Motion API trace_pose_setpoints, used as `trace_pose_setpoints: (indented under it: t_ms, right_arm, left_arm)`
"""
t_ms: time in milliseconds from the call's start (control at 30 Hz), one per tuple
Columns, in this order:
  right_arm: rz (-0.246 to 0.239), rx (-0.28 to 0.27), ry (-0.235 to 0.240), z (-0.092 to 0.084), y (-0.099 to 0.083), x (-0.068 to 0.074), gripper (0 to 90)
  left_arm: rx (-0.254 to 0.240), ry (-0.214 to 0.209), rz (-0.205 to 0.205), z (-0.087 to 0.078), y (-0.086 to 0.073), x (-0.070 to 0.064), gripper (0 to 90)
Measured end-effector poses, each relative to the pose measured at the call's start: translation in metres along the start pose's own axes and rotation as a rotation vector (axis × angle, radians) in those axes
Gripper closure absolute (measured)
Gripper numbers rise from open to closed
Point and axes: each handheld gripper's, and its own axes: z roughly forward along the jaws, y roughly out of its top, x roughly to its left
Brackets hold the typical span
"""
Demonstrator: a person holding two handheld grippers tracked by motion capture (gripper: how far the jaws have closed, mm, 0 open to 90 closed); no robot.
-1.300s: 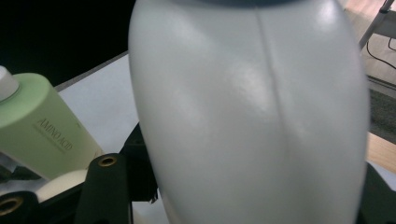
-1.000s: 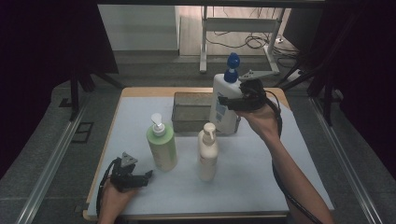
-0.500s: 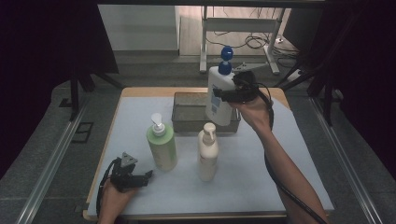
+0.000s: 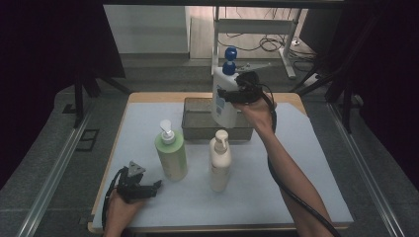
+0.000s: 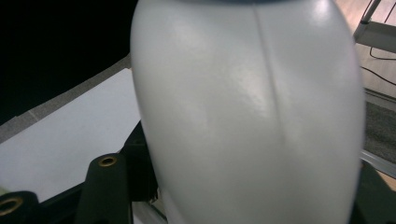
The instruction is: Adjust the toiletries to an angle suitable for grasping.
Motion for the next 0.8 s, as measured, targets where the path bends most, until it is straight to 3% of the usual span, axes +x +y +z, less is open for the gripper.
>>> trace_pose_setpoints:
  t_ms: [433,800]
  right_arm:
    - [-0.005,0.002,-0.018,0.031,0.000,0.004,40.7]
    - [0.006,0.036,-0.017,0.058,-0.022,0.006,40.5]
  left_arm:
    - [0.004,0.001,0.006,0.000,0.000,0.000,13.3]
    - [0.003,0.000,0.005,0.000,0.000,0.000,13.3]
